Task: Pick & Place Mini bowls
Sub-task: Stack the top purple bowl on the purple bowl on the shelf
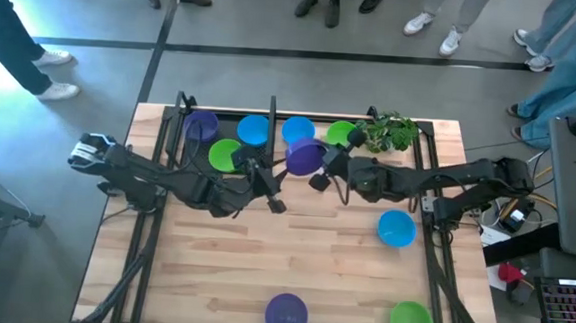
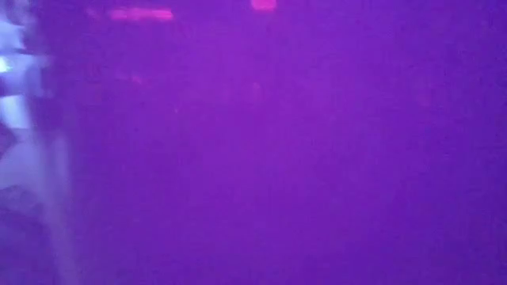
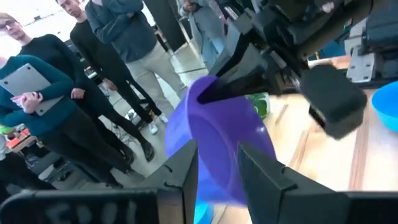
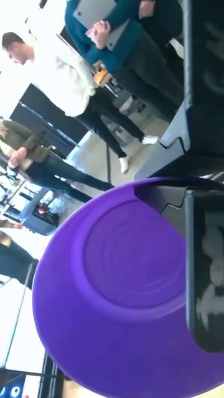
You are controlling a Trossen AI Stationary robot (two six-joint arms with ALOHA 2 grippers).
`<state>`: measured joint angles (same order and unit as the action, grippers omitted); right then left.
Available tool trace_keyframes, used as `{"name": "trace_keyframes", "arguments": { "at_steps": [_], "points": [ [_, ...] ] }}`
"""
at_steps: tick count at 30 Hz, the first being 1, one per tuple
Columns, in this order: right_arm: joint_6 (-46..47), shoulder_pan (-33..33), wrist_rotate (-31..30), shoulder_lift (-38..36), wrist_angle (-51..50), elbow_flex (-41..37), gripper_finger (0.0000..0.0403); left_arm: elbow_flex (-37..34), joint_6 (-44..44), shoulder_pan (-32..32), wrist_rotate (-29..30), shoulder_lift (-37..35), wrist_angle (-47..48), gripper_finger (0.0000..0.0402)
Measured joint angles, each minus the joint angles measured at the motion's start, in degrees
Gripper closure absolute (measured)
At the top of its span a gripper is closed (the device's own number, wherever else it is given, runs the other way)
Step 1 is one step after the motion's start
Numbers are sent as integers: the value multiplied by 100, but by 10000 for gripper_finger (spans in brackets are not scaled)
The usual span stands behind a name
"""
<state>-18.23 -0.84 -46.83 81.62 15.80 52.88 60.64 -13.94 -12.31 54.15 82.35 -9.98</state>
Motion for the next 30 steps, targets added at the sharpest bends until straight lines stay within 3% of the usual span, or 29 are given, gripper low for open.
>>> {"name": "trace_keyframes", "arguments": {
  "at_steps": [10, 30],
  "points": [
    [-324, -2, -278, 525, 795, 2, 395, 0, -10, 27, 813, 43, -2, 294],
    [-433, -2, -291, 598, 1109, 2, 395, 0, 382, 494, 876, 340, 10, 294]
  ]
}}
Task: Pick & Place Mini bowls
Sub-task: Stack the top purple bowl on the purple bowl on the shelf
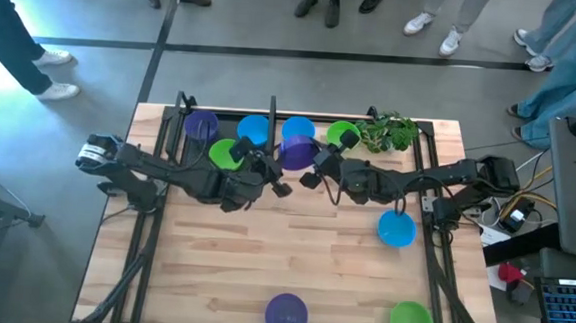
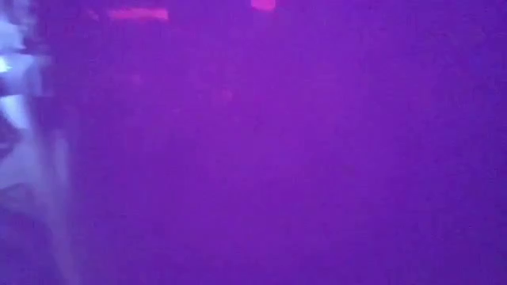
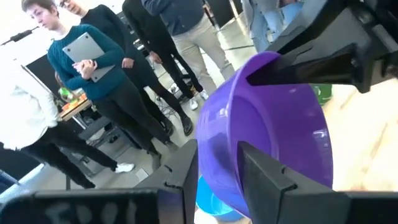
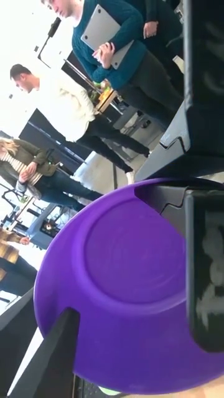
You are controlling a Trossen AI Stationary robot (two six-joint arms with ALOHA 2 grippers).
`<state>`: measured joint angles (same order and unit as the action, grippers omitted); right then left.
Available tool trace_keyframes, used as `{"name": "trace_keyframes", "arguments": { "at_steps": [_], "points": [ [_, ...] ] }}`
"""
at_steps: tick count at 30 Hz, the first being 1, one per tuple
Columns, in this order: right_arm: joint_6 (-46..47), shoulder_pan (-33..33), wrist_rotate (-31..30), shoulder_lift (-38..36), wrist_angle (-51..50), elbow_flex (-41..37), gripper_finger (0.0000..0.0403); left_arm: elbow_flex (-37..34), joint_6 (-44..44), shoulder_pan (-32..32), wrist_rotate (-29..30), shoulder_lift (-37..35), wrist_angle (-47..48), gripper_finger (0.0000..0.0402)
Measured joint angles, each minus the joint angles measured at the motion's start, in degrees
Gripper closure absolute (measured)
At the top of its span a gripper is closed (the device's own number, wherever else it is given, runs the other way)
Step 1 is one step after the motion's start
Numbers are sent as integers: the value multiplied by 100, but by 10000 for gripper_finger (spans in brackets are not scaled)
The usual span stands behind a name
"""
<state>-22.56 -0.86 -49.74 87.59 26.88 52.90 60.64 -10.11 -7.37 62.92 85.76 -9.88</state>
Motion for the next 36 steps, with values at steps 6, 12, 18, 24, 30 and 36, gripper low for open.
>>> {"name": "trace_keyframes", "arguments": {
  "at_steps": [6, 12, 18, 24, 30, 36],
  "points": [
    [-1, 2, 0, 0, 35, 0, 395, 0, 231, 97, -43, 13, -3, 294],
    [-18, 2, 24, 0, 62, 0, 395, 0, 285, 199, -76, 103, 14, 294],
    [-18, 2, 31, 0, 76, 0, 395, 0, 333, 231, -77, 116, -1, 324],
    [17, 2, 30, -2, 73, 0, 394, 2, 302, 255, 61, 116, -15, 392],
    [66, -3, 81, -10, 80, 0, 381, 2, 316, 266, 62, 116, 5, 399],
    [-18, -11, 163, -11, 95, 2, 338, 2, 396, 317, -55, 116, 27, 401]
  ]
}}
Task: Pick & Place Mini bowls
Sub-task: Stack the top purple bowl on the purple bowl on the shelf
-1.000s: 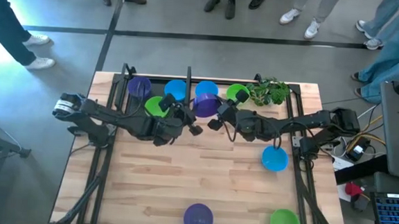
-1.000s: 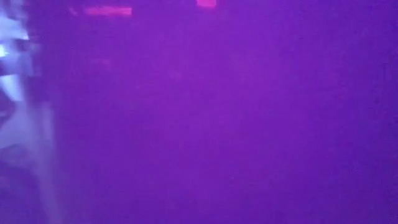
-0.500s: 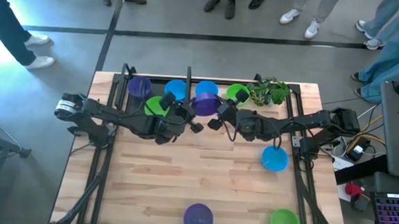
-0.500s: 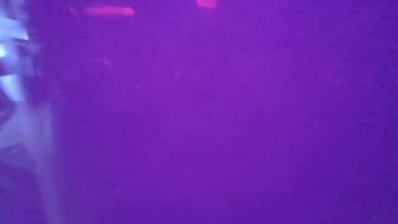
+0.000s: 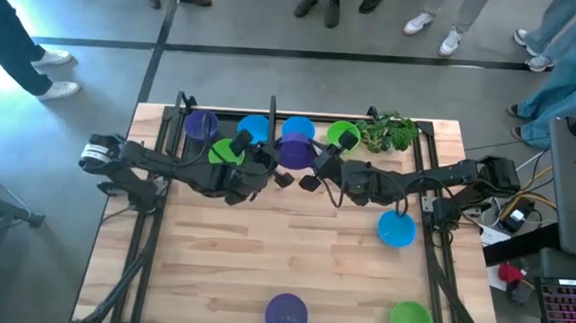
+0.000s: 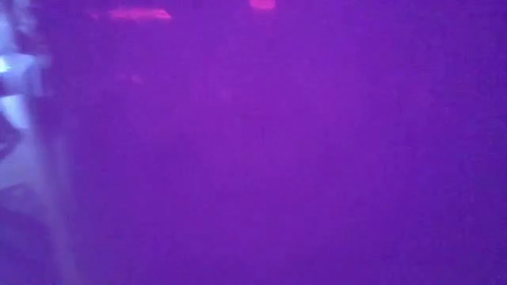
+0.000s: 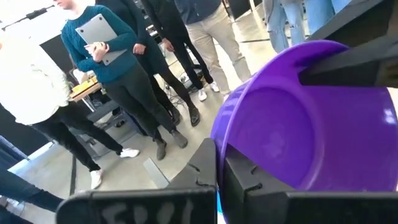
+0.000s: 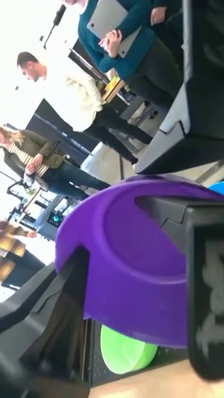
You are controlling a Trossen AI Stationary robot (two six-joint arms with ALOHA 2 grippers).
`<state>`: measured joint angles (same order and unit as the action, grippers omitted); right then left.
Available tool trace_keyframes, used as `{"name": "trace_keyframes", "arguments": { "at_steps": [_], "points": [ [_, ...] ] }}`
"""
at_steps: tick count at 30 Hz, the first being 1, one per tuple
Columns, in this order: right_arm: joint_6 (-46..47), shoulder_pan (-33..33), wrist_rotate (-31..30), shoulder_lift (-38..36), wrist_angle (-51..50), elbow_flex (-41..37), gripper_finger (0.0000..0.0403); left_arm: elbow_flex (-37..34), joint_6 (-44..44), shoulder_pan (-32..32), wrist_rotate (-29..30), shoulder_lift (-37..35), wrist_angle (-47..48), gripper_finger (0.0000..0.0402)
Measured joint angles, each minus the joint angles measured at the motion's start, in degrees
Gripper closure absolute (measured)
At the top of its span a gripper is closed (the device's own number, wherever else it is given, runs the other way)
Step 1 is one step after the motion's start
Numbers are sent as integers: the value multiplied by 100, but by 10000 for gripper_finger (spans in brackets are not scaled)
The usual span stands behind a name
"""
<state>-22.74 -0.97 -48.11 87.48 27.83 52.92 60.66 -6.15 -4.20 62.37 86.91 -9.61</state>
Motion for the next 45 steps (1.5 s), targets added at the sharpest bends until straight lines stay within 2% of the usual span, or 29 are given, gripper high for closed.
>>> {"name": "trace_keyframes", "arguments": {
  "at_steps": [8, 13, 18, 27, 30, 33, 40, 45],
  "points": [
    [-143, -117, -79, -12, 2, 5, 259, -4, 2, 92, -72, -24, 7, 401],
    [-186, -370, -96, -116, -2, 34, 221, -4, 64, 200, -39, -294, 180, 401],
    [-191, -570, -115, -290, -28, 84, 205, -4, 233, 330, -19, -748, 759, 401],
    [-166, -816, -113, -694, -246, 86, 204, -2, 737, 785, -50, -1773, 2246, 401],
    [-118, -886, -109, -814, -528, 86, 204, 132, 1193, 1075, -365, -2126, 3172, 401],
    [23, -922, -107, -918, -705, 86, 204, 403, 1519, 1461, -942, -2344, 4126, 401],
    [129, -971, -94, -1025, -840, 84, 204, 1159, 1791, 2682, -2624, -2197, 5910, 401],
    [130, -994, -93, -1027, -843, 84, 204, 1546, 1867, 3557, -2841, -1797, 6739, 401]
  ]
}}
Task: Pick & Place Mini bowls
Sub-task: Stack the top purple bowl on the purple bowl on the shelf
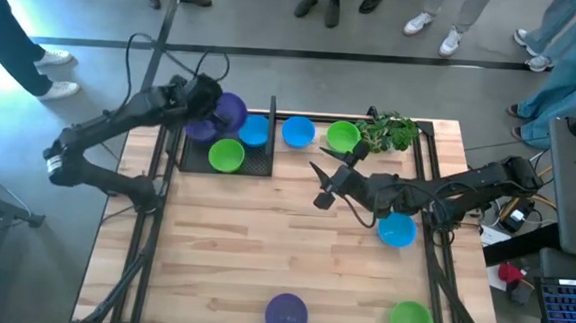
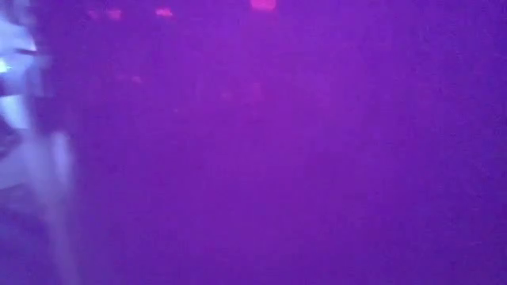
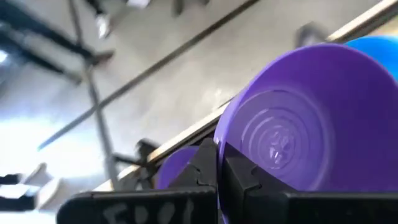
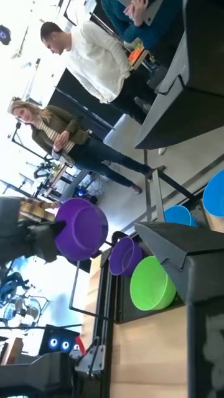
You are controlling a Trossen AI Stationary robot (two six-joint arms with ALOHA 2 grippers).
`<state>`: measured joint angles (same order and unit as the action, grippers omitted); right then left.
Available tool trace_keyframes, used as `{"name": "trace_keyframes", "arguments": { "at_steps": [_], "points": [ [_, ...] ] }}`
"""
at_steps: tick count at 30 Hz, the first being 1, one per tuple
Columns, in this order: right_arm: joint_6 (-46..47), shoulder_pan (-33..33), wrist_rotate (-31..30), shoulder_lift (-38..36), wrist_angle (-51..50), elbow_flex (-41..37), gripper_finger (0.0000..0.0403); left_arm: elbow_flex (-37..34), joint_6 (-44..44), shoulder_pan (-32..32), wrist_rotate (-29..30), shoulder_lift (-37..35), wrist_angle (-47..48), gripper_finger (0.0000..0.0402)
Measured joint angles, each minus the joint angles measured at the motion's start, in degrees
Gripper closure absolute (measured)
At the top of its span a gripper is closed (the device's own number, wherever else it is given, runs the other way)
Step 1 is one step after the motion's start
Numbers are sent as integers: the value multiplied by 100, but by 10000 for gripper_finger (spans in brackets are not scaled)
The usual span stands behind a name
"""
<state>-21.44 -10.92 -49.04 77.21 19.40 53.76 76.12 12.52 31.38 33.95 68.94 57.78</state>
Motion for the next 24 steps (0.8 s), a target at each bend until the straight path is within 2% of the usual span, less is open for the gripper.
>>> {"name": "trace_keyframes", "arguments": {
  "at_steps": [11, 17, 22, 24],
  "points": [
    [-17, 4, -2, 4, 0, -4, 204, 194, -507, 1088, -2, 913, 384, 401],
    [-17, 4, -2, 4, -1, -4, 204, 168, -1720, 1266, -44, 1271, 494, 401],
    [-6, 4, -3, 4, -2, -7, 204, 172, -3153, 1477, -1030, 1465, 519, 401],
    [1, 4, -4, 4, -11, -7, 204, 157, -3713, 1544, -1226, 1542, 543, 401]
  ]
}}
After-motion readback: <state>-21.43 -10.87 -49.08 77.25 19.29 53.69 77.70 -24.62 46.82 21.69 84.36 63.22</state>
